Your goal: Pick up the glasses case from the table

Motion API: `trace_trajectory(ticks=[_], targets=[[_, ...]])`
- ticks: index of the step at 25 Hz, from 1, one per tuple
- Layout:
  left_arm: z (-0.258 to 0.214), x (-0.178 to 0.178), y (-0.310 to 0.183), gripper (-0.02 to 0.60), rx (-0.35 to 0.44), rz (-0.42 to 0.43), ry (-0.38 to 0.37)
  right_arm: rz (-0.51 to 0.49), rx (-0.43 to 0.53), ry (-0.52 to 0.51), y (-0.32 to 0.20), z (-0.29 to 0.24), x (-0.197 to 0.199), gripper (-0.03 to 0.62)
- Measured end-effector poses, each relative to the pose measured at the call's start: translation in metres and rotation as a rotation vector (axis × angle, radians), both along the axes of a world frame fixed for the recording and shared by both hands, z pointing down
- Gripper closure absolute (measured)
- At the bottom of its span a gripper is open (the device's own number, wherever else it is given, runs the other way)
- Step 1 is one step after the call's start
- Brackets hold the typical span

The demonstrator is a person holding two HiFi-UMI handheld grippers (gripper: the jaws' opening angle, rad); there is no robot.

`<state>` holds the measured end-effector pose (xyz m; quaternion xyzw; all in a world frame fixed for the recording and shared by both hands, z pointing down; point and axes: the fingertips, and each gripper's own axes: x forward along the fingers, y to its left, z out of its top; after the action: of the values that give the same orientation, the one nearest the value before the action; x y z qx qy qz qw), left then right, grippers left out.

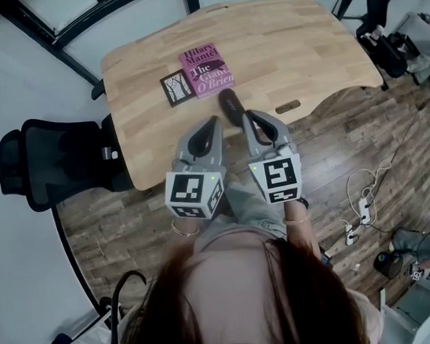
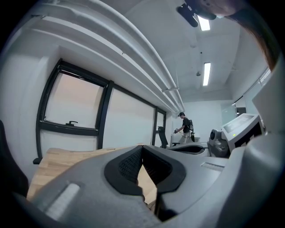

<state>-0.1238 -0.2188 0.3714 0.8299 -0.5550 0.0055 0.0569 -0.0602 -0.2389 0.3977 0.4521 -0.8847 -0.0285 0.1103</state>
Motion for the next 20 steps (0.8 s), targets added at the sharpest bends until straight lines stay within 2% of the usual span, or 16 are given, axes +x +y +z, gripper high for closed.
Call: trace_trajectory(ticks=[14,20], targets=[[-0.004,-0.003,-0.05,0.577,0.005,-0.009,-0.017,-0.078,-0.043,0.09,-0.044,0.029,-0.018,0.559],[-0.007,-0.002,-0.071,0.577,0.007,-0.008,-0.013,-0.102,-0.081,0.12,-0.062,0.045,-0.021,0.517]])
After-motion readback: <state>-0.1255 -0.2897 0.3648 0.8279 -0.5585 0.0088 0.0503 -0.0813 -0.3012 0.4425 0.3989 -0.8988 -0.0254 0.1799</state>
